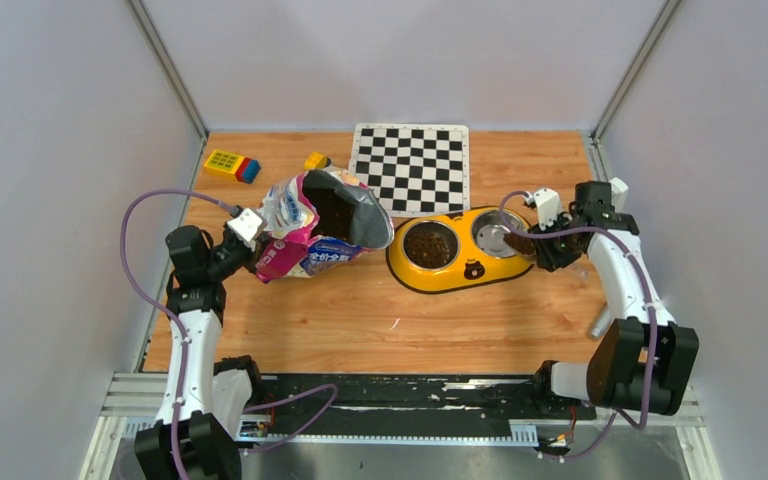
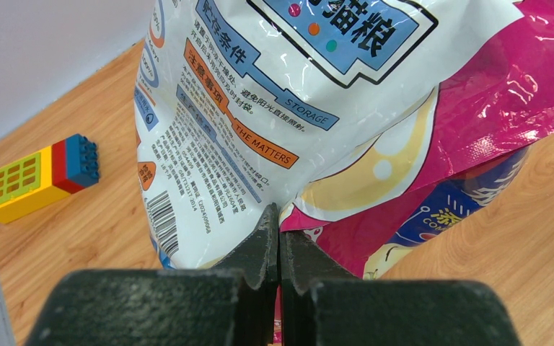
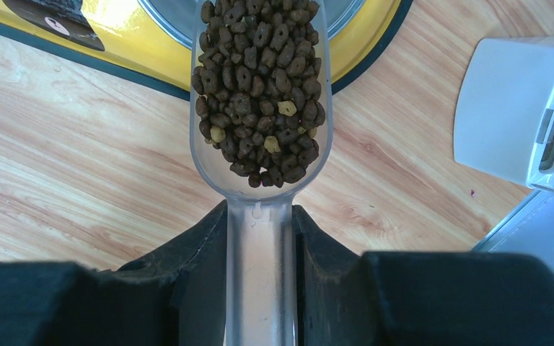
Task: Serve the pet food
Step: Pour the pet food into the pet food bowl.
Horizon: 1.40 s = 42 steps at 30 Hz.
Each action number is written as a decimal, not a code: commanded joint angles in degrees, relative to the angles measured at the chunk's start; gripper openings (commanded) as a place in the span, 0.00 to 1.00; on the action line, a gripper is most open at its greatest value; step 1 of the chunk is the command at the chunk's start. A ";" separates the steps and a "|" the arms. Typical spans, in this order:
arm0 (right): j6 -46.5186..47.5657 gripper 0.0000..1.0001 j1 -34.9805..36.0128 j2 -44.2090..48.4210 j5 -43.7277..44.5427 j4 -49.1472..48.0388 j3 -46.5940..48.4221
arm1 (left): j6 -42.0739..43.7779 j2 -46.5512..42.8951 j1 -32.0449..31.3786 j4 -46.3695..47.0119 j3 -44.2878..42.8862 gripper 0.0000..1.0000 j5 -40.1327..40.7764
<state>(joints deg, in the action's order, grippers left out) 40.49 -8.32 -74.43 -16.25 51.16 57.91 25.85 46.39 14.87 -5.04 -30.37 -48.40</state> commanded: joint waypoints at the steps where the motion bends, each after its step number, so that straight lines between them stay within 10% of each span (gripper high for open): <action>1: 1.08 0.00 1.25 -1.11 3.37 2.04 4.07 | -0.14 -0.52 0.63 -2.31 -0.43 0.00 -0.99; 42: 1.70 0.00 24.45 -16.27 39.27 13.80 20.29 | 0.51 -0.86 0.97 -2.86 -0.26 0.00 -1.71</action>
<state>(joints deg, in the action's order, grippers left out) 41.74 14.63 -91.05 17.41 64.25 75.42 26.11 46.17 15.16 -5.45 -30.37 -48.99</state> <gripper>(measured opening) 0.315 0.007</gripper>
